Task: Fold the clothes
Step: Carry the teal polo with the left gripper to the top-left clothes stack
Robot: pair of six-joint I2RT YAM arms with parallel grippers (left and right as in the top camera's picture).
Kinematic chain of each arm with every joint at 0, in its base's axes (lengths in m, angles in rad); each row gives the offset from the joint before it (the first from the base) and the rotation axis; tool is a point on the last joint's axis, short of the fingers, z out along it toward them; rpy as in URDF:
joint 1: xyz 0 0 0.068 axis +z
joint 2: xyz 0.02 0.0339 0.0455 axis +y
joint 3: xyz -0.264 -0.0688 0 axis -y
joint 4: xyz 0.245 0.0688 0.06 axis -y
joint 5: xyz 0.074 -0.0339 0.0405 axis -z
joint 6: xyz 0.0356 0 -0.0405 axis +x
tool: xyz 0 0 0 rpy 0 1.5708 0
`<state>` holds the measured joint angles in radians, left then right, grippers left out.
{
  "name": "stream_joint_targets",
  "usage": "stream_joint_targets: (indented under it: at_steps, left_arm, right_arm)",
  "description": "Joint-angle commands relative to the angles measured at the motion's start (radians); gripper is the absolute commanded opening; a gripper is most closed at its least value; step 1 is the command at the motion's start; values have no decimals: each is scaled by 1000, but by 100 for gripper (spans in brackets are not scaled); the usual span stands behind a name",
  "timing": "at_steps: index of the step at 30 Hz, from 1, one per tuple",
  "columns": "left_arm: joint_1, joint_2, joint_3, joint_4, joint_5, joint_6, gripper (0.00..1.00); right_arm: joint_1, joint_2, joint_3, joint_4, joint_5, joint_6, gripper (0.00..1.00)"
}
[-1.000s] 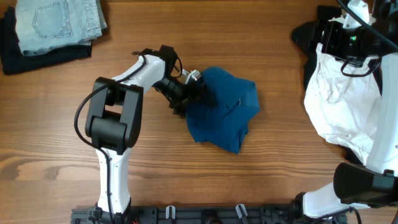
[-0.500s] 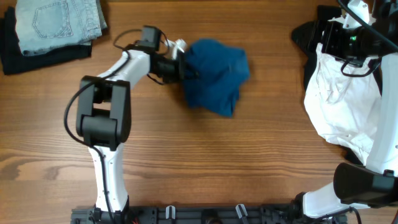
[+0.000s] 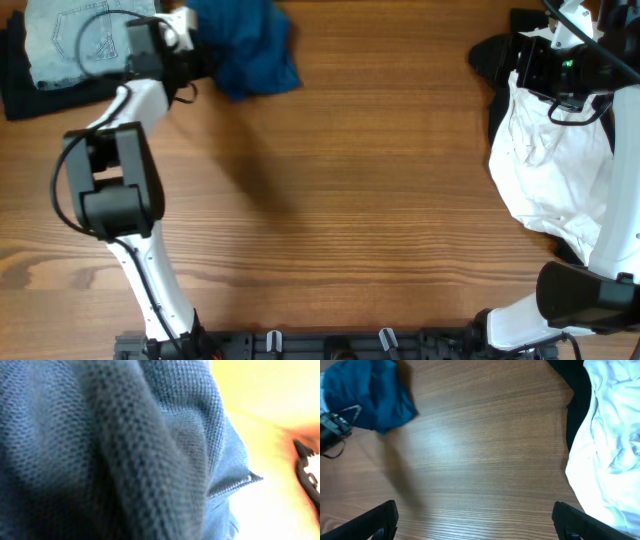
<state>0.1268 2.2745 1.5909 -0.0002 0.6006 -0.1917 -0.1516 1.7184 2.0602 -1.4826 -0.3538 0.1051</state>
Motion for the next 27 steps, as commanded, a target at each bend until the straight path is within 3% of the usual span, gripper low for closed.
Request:
stream_joint_targets:
  at_steps: [1, 7, 14, 23, 27]
  left_arm:
    - [82, 13, 29, 82, -26, 87, 4]
    - [163, 13, 206, 70, -26, 110, 4]
    - [188, 13, 465, -61, -26, 108, 4]
    - [191, 11, 496, -29, -32, -8, 4]
    - [187, 11, 496, 20, 47, -57, 4]
  right_arm:
    - [1, 10, 13, -7, 14, 29, 100]
    - [1, 10, 13, -35, 14, 37, 99]
    - [1, 10, 13, -48, 15, 55, 99]
    - [1, 11, 13, -48, 14, 55, 99]
    - [1, 11, 13, -48, 14, 55, 100]
